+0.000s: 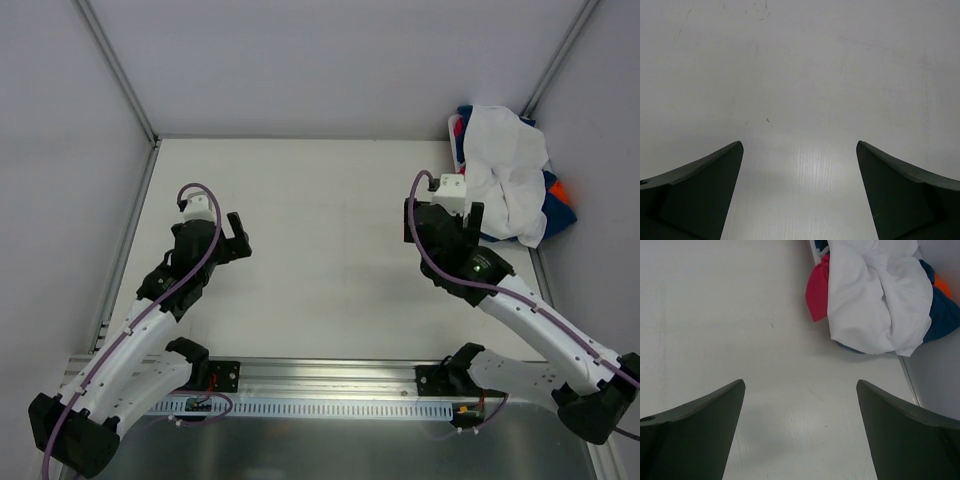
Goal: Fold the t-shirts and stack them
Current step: Grab crumpled tshirt from bin with the right arm
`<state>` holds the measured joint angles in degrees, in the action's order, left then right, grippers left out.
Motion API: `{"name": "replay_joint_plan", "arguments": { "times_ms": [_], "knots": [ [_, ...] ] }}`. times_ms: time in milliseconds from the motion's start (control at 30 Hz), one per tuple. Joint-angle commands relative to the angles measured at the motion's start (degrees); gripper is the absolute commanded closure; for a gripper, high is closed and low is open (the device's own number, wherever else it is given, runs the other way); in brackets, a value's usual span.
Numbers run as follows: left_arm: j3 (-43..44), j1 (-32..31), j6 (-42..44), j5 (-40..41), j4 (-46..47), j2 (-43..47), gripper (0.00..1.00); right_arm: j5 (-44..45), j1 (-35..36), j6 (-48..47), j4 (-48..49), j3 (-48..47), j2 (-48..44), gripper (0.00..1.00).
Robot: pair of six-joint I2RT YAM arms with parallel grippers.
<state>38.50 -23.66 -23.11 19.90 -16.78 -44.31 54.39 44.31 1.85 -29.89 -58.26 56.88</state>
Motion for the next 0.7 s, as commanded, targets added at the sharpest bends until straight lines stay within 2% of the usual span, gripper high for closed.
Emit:
{"name": "replay_joint_plan", "arguments": {
  "times_ms": [0,33,67,100,167,200,433,533,633,667],
  "knots": [
    [0.35,-0.16,-0.53,-1.0,-0.72,-0.33,0.01,0.2,-6.73,-6.15,6.95,1.49,2.69,0.0],
    [0.26,-0.25,-0.7,-1.0,-0.8,-0.42,0.01,-2.33,-10.61,-6.33,6.86,-0.26,4.62,0.01],
    [0.17,-0.16,-0.88,-1.18,-0.89,-0.33,0.01,-10.89,-15.53,-6.16,6.86,-1.58,9.51,0.01],
    [0.26,-0.16,-0.97,-1.35,-0.89,-0.42,0.01,-14.45,-23.84,-4.85,6.78,-2.99,12.26,0.0],
    [0.26,-0.16,-1.23,-2.23,-1.24,0.02,0.01,-20.96,-30.05,-4.92,6.86,-7.97,17.71,0.01],
    [0.08,-0.16,-1.23,-2.32,-1.33,0.63,0.01,-20.99,-33.56,-4.92,6.78,-9.66,22.87,0.01],
    [-1.06,-0.25,-1.06,-1.79,-1.77,4.32,0.01,-24.42,-40.97,-8.61,4.58,-27.77,42.14,0.02],
    [-0.62,-0.16,-0.79,-1.88,-1.94,3.89,0.01,-25.65,-42.03,-10.1,2.47,-32.61,46.03,0.04],
    [-0.27,-0.25,-0.88,-1.62,-1.86,2.13,0.01,-24.25,-42.2,-10.46,1.85,-32.97,45.43,0.11],
    [-0.27,-0.16,-0.97,-1.45,-1.86,1.43,0.01,-24.24,-42.21,-10.03,1.85,-32.54,44.9,0.21]
  ]
}}
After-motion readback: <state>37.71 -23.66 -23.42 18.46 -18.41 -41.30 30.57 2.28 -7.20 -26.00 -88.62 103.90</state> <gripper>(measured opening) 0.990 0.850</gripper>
